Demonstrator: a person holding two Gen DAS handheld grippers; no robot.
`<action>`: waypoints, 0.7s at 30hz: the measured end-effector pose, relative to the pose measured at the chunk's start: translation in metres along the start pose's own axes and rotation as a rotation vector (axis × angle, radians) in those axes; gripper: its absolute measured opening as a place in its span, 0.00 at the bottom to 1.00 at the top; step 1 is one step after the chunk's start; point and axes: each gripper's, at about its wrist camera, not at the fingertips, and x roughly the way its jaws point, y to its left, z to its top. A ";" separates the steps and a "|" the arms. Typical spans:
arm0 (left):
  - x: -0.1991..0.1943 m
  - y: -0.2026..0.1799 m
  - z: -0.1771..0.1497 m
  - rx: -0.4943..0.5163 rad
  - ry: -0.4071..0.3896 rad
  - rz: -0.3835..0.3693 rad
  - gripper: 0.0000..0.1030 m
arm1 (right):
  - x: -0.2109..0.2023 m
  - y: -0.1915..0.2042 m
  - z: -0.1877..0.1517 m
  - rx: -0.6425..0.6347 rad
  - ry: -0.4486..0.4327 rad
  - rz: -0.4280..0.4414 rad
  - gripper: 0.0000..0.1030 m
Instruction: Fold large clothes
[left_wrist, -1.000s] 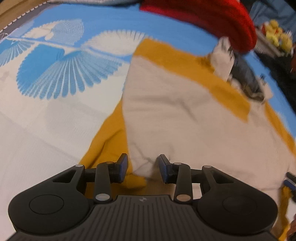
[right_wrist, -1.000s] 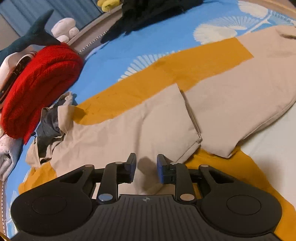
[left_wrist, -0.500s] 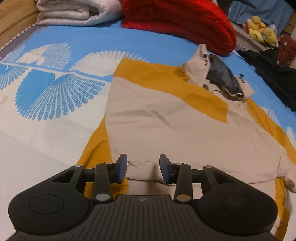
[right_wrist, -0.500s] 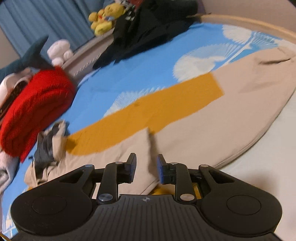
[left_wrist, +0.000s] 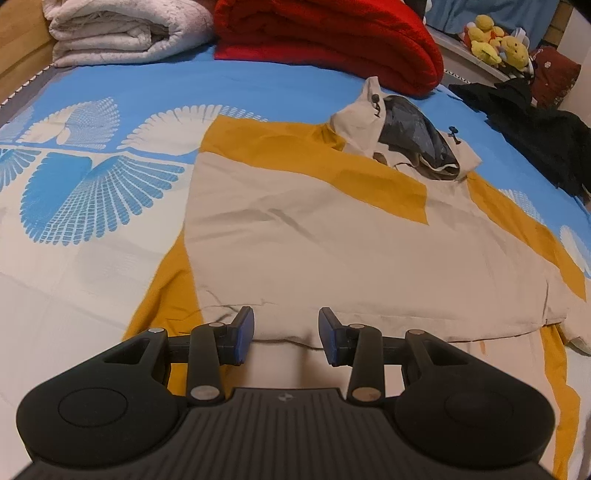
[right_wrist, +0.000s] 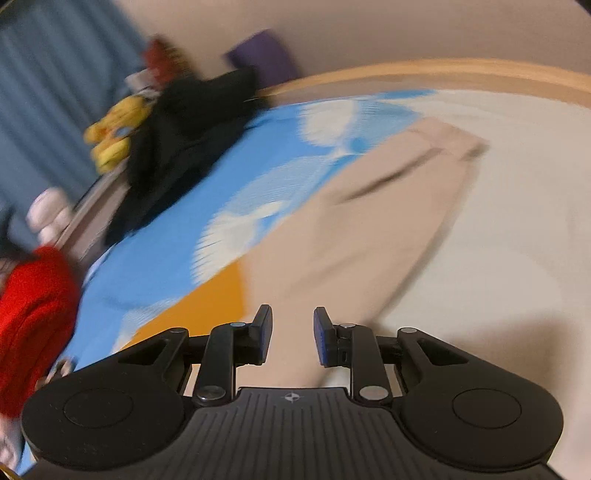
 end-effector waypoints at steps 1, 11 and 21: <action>0.001 -0.002 0.000 0.005 0.001 0.000 0.41 | 0.004 -0.013 0.005 0.026 0.005 -0.010 0.27; 0.008 -0.011 -0.003 0.036 0.007 0.012 0.41 | 0.059 -0.087 0.020 0.217 0.040 0.005 0.31; 0.009 -0.009 -0.001 0.056 0.004 0.016 0.41 | 0.075 -0.110 0.044 0.290 -0.115 0.000 0.26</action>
